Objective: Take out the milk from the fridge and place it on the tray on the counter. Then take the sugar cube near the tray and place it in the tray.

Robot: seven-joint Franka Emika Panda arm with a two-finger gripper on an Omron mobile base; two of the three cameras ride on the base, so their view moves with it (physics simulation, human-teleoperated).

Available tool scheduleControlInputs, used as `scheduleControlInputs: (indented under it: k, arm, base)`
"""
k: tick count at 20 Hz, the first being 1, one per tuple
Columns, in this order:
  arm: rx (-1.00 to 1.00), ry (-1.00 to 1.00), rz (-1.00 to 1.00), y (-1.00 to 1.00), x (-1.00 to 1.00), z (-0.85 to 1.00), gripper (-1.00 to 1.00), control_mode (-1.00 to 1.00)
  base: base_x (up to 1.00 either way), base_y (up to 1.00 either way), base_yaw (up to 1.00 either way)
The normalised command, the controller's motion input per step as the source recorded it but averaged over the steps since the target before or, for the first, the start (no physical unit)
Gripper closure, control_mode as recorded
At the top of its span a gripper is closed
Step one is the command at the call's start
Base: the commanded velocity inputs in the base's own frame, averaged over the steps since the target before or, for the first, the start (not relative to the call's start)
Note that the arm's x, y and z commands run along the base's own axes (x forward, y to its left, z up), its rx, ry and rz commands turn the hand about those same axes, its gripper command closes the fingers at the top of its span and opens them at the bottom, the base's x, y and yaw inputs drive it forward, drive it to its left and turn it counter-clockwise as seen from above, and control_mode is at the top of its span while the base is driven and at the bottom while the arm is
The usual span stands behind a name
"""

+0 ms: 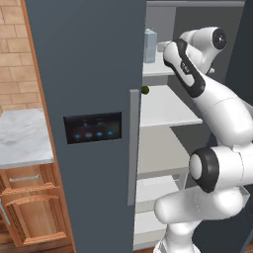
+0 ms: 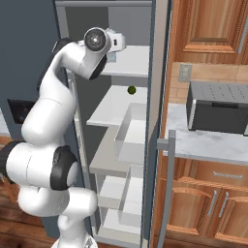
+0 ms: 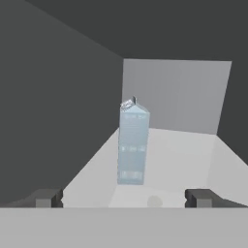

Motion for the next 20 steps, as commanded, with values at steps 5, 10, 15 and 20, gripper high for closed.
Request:
scheduleControlInputs:
  k: [5,10,15,20]
  arm:
    - [0.0,-0.01,0.0,-0.01,0.35,0.0,-1.0,-1.0]
    - [0.0,-0.02,0.0,0.0,0.34,0.0,-1.0,-1.0]
    - [0.0,0.0,0.0,0.0,0.47,0.0,-1.0,-1.0]
    - [0.0,0.0,0.0,0.0,0.36,0.0,-1.0,-1.0]
  base:
    - [0.0,0.0,0.0]
    - [0.0,0.0,0.0]
    - [0.0,0.0,0.0]
    - [0.0,0.0,0.0]
